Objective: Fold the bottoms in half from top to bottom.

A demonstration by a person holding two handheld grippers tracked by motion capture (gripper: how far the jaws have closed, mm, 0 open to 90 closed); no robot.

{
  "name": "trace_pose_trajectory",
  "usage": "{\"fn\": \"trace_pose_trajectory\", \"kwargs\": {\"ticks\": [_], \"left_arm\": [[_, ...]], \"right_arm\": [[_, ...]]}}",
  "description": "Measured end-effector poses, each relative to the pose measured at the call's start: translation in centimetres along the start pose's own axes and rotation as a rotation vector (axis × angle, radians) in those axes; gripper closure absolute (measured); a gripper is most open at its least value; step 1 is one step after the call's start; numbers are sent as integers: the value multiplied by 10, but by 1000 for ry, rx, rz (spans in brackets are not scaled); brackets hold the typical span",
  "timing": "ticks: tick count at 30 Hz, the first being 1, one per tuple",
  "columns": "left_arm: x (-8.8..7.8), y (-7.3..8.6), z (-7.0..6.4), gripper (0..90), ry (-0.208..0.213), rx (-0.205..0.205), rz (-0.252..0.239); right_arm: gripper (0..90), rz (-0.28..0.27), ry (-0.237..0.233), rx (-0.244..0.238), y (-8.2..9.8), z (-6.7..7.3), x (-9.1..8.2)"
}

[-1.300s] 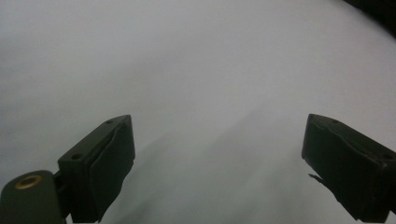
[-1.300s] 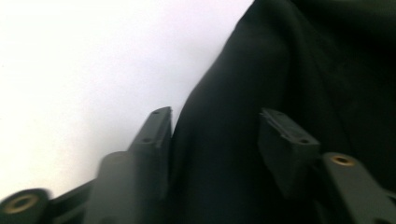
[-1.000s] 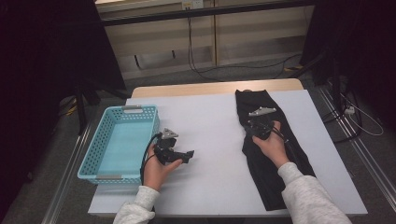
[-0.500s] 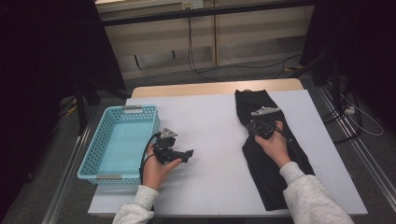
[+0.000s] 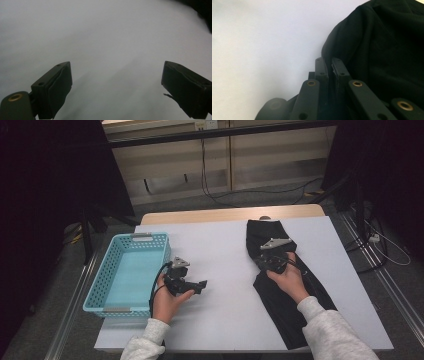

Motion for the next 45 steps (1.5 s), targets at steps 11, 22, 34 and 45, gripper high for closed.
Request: {"fn": "trace_pose_trajectory", "kwargs": {"ticks": [11, 22, 34, 45], "left_arm": [[0, -2, 2, 96, -6, -6, -5], [2, -5, 0, 97, 1, -7, -6], [13, -13, -4, 96, 14, -13, -5], [34, -28, -15, 96, 56, 15, 9]], "right_arm": [[848, -5, -120, -112, -8, 45, 6], [672, -21, -219, -127, -12, 79, 5], [389, -85, -67, -49, -13, 32, -40], [316, -42, 45, -11, 20, 1, -59]]}}
Point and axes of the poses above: each handheld gripper's, and its own axes: x roughly forward along the jaws, y roughly out of its underside, z roughly to its left, the point moved 6 cm from there along x, roughly forward along the jaws, and after that the axes turned 6 degrees about -x, right-handed, at the moved point
